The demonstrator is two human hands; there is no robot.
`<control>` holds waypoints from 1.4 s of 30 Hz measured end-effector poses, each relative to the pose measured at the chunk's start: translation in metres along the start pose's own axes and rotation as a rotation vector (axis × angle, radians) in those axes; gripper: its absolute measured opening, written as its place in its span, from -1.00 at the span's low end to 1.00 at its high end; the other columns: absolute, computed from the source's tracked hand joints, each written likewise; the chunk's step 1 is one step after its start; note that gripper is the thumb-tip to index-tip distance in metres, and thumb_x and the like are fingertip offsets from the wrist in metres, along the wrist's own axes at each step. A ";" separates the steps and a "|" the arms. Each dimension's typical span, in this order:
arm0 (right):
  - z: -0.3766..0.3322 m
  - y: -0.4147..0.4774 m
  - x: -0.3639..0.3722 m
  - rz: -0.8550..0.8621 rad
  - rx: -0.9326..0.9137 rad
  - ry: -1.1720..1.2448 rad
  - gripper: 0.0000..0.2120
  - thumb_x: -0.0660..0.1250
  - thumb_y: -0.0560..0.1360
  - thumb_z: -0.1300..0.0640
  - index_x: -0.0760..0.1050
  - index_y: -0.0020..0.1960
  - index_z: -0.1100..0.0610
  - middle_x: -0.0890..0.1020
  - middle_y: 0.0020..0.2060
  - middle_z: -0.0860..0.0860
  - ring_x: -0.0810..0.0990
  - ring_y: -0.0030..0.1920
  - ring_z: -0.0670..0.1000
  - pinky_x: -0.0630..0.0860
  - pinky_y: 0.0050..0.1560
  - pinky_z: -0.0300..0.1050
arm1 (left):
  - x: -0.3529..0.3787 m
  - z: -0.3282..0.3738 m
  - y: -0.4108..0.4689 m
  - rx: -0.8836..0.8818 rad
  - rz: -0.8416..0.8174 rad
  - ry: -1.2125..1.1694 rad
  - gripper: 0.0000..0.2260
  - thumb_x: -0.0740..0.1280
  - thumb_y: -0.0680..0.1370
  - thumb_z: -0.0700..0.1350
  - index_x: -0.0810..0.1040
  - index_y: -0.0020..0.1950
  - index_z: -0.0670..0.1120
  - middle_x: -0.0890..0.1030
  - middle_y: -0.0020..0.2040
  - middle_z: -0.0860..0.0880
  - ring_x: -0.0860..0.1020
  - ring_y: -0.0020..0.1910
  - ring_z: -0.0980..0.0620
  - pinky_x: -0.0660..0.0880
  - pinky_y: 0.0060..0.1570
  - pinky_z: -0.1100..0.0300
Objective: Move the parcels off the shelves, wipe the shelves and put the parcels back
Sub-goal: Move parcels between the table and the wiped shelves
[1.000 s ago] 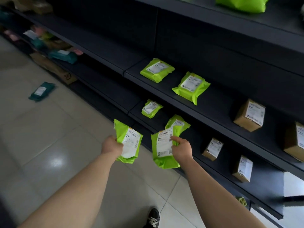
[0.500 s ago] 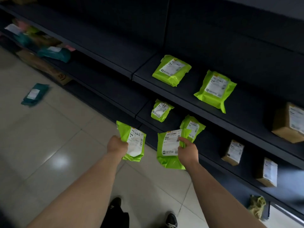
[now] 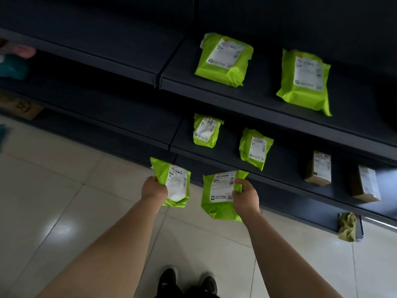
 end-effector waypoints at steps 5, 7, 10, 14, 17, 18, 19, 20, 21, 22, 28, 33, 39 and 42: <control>0.052 0.054 0.041 0.016 0.023 -0.030 -0.62 0.17 0.52 0.34 0.47 0.25 0.03 0.58 -0.07 0.04 0.48 -0.36 -0.09 0.27 -0.59 -0.37 | 0.056 -0.041 0.051 -0.018 -0.039 0.018 -0.84 0.22 0.49 -0.32 0.58 -0.03 -0.29 0.61 -0.03 -0.29 0.56 -0.08 -0.21 0.41 -0.19 0.12; 0.078 0.080 0.059 0.021 0.039 -0.011 -0.62 0.18 0.52 0.35 0.47 0.26 0.04 0.59 -0.07 0.05 0.51 -0.34 -0.03 0.31 -0.55 -0.31 | 0.084 -0.060 0.073 -0.007 -0.053 0.027 -0.83 0.23 0.48 -0.32 0.59 -0.04 -0.28 0.62 -0.05 -0.28 0.57 -0.07 -0.23 0.41 -0.19 0.14; 0.114 0.122 0.086 0.030 0.037 -0.017 -0.62 0.18 0.52 0.35 0.47 0.26 0.05 0.59 -0.08 0.06 0.51 -0.32 0.01 0.33 -0.51 -0.25 | 0.127 -0.081 0.109 0.012 -0.065 0.011 -0.83 0.23 0.47 -0.32 0.60 -0.04 -0.28 0.62 -0.06 -0.28 0.58 -0.06 -0.23 0.41 -0.18 0.15; 0.160 0.174 0.120 0.057 0.031 0.018 -0.63 0.19 0.53 0.35 0.48 0.26 0.07 0.59 -0.09 0.07 0.52 -0.28 0.04 0.38 -0.40 -0.21 | 0.179 -0.103 0.156 0.042 -0.070 -0.046 -0.81 0.23 0.46 -0.34 0.61 -0.01 -0.26 0.63 -0.05 -0.26 0.58 -0.05 -0.22 0.46 -0.13 0.12; 0.185 0.213 0.143 0.081 0.023 0.047 -0.63 0.18 0.52 0.36 0.48 0.27 0.09 0.58 -0.12 0.04 0.53 -0.28 0.02 0.39 -0.39 -0.21 | 0.212 -0.115 0.194 0.045 -0.068 -0.100 -0.79 0.24 0.47 -0.34 0.61 0.03 -0.26 0.63 0.00 -0.26 0.58 -0.01 -0.22 0.48 -0.06 0.11; 0.196 0.225 0.152 0.083 0.008 0.057 -0.62 0.18 0.52 0.36 0.48 0.27 0.09 0.57 -0.15 0.02 0.52 -0.31 -0.01 0.38 -0.42 -0.22 | 0.225 -0.124 0.207 0.055 -0.062 -0.113 -0.78 0.25 0.47 -0.33 0.61 0.05 -0.26 0.63 0.01 -0.26 0.58 0.01 -0.22 0.49 -0.03 0.10; 0.205 0.238 0.160 0.088 0.002 0.060 -0.62 0.17 0.52 0.36 0.47 0.27 0.09 0.57 -0.17 0.01 0.51 -0.33 -0.04 0.38 -0.44 -0.23 | 0.236 -0.130 0.220 0.058 -0.054 -0.125 -0.78 0.25 0.47 -0.33 0.61 0.07 -0.26 0.62 0.02 -0.26 0.58 0.02 -0.23 0.50 0.00 0.09; 0.209 0.250 0.165 0.099 0.000 0.074 -0.61 0.17 0.51 0.37 0.48 0.26 0.08 0.57 -0.18 0.00 0.51 -0.34 -0.05 0.37 -0.46 -0.23 | 0.245 -0.132 0.233 0.064 -0.043 -0.145 -0.78 0.26 0.48 -0.34 0.61 0.07 -0.27 0.62 0.03 -0.27 0.58 0.02 -0.22 0.49 0.00 0.09; 0.215 0.262 0.171 0.113 0.003 0.090 -0.61 0.17 0.51 0.37 0.48 0.26 0.07 0.57 -0.18 -0.01 0.51 -0.35 -0.05 0.36 -0.47 -0.24 | 0.254 -0.136 0.244 0.064 -0.040 -0.160 -0.78 0.26 0.48 -0.34 0.61 0.06 -0.27 0.62 0.02 -0.27 0.58 -0.01 -0.21 0.48 -0.04 0.11; 0.223 0.277 0.179 0.130 -0.002 0.107 -0.60 0.17 0.50 0.37 0.48 0.26 0.07 0.57 -0.18 -0.01 0.51 -0.35 -0.05 0.36 -0.49 -0.24 | 0.268 -0.140 0.257 0.082 -0.038 -0.172 -0.79 0.25 0.48 -0.35 0.61 0.05 -0.26 0.62 0.01 -0.26 0.56 -0.05 -0.18 0.45 -0.08 0.14; 0.247 0.341 0.209 0.178 -0.021 0.191 -0.58 0.15 0.53 0.38 0.45 0.30 0.07 0.54 -0.27 -0.11 0.49 -0.40 -0.05 0.42 -0.48 -0.21 | 0.325 -0.141 0.315 0.131 -0.086 -0.305 -0.74 0.23 0.49 -0.38 0.59 0.13 -0.27 0.62 0.06 -0.25 0.59 0.01 -0.19 0.51 0.01 0.08; 0.252 0.376 0.223 0.205 -0.055 0.216 -0.59 0.13 0.56 0.33 0.40 0.35 0.06 0.60 -0.12 0.03 0.42 -0.42 -0.09 0.31 -0.50 -0.27 | 0.349 -0.127 0.345 0.170 -0.084 -0.227 -0.74 0.21 0.51 -0.35 0.57 0.15 -0.26 0.61 0.08 -0.25 0.57 0.04 -0.19 0.39 -0.11 0.21; 0.250 0.397 0.219 0.170 -0.115 0.111 -0.53 0.13 0.62 0.22 0.19 0.52 0.07 0.33 0.40 0.17 0.48 0.08 0.12 0.47 0.01 -0.06 | 0.361 -0.108 0.354 0.301 -0.041 -0.114 -0.56 0.24 0.50 -0.35 0.32 0.37 -0.20 0.51 0.23 -0.23 0.50 0.16 -0.21 0.41 0.03 0.10; 0.247 0.391 0.218 0.262 -0.181 -0.144 -0.54 0.21 0.60 0.13 0.28 0.48 0.00 0.19 0.49 0.13 0.23 0.45 0.16 0.23 0.41 0.09 | 0.363 -0.111 0.347 0.443 0.073 0.167 -0.33 0.36 0.50 -0.18 0.11 0.53 -0.08 0.23 0.46 -0.19 0.26 0.41 -0.22 0.29 0.35 -0.09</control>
Point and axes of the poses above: each hand's wrist, its own y-axis towards the middle knuckle, its own x-axis out of the palm, z = x × y, the point moved 4 cm from there along y, towards the middle knuckle
